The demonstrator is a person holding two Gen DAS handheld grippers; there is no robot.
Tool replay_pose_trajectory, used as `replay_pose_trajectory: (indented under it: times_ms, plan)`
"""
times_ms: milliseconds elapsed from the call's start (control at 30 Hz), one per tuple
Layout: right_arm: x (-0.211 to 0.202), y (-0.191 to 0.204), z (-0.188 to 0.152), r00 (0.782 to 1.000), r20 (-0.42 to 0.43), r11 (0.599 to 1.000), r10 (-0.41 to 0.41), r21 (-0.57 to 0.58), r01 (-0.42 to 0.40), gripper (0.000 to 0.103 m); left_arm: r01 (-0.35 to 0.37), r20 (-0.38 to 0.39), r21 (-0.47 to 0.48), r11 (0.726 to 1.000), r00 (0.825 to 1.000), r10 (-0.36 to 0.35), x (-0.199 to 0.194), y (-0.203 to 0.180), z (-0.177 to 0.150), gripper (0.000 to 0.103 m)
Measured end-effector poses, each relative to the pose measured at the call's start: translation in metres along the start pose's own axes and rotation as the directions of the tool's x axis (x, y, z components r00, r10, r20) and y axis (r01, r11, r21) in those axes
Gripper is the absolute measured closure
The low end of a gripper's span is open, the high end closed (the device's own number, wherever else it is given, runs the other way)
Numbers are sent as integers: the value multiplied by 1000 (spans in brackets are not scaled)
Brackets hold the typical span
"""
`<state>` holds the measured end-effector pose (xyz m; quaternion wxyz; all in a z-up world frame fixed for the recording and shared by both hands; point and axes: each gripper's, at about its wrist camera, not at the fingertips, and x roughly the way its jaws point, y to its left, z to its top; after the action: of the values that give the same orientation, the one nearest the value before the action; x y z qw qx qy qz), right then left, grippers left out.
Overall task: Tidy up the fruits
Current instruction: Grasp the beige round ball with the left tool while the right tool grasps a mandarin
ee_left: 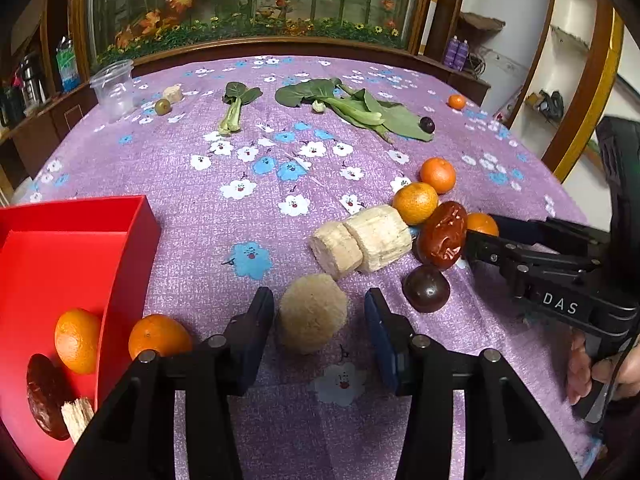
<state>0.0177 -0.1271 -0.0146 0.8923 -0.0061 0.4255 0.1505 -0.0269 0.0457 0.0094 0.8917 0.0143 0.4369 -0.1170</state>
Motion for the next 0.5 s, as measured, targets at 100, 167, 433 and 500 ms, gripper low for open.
replay_pose_trajectory:
  times_ms: [100, 167, 433, 500]
  plan:
    - [0, 2, 0, 1000, -3, 1000, -14, -3, 14, 56, -35, -6, 31, 999, 999, 36, 1, -6, 0, 57]
    - [0, 4, 0, 1000, -5, 1000, -22, -4, 22, 61, -44, -4, 23, 999, 999, 44, 1, -5, 0, 63]
    - [-18, 6, -7, 1000, 0, 1000, -17, 16, 17, 67, -20, 9, -34, 999, 1000, 20, -14, 3, -7, 72]
    - [-29, 7, -11, 1000, 12, 1000, -22, 11, 22, 67, -7, 25, -51, 999, 1000, 8, -24, 4, -9, 72]
